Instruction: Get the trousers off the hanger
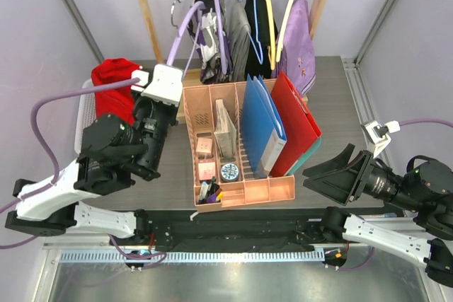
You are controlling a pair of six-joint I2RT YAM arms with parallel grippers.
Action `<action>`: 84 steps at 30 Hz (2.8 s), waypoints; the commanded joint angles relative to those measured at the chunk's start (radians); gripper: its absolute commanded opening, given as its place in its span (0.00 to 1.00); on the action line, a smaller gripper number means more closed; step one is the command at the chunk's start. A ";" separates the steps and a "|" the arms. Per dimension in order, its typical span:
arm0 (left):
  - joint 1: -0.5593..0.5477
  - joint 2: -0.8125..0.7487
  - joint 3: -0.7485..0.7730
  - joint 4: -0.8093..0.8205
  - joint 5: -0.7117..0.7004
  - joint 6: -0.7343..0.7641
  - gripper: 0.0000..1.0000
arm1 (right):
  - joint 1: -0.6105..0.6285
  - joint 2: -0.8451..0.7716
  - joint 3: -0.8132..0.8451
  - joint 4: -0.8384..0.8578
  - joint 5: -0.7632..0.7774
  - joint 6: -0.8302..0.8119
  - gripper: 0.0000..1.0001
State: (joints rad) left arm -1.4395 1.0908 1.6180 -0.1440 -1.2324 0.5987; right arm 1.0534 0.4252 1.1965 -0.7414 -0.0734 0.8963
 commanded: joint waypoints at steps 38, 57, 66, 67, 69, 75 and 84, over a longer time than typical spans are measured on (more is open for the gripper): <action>0.933 0.458 0.661 -0.543 0.827 -0.585 0.00 | -0.003 -0.003 -0.078 0.030 0.012 0.059 0.99; 1.110 0.606 0.770 -0.597 1.027 -0.746 0.00 | -0.003 -0.031 -0.069 0.025 0.026 0.076 0.99; 1.117 0.509 0.562 -0.612 0.999 -0.763 0.02 | -0.003 0.030 -0.086 0.042 0.024 0.056 0.99; 1.117 0.492 0.553 -0.615 1.005 -0.767 0.06 | -0.003 0.040 -0.086 0.043 0.024 0.053 0.99; 1.117 0.482 0.543 -0.629 1.037 -0.778 0.23 | -0.003 0.061 -0.086 0.053 0.030 0.047 0.99; 1.120 0.449 0.542 -0.698 1.083 -0.813 0.61 | -0.003 0.090 -0.083 0.091 0.043 0.036 0.99; 1.119 0.195 0.425 -0.738 1.172 -0.873 0.84 | -0.003 0.165 -0.042 0.148 0.156 -0.005 0.99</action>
State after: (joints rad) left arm -0.3248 1.4483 2.0766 -0.8680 -0.1303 -0.2333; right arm 1.0523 0.5365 1.1168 -0.6792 -0.0013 0.9310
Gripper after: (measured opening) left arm 0.824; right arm 0.991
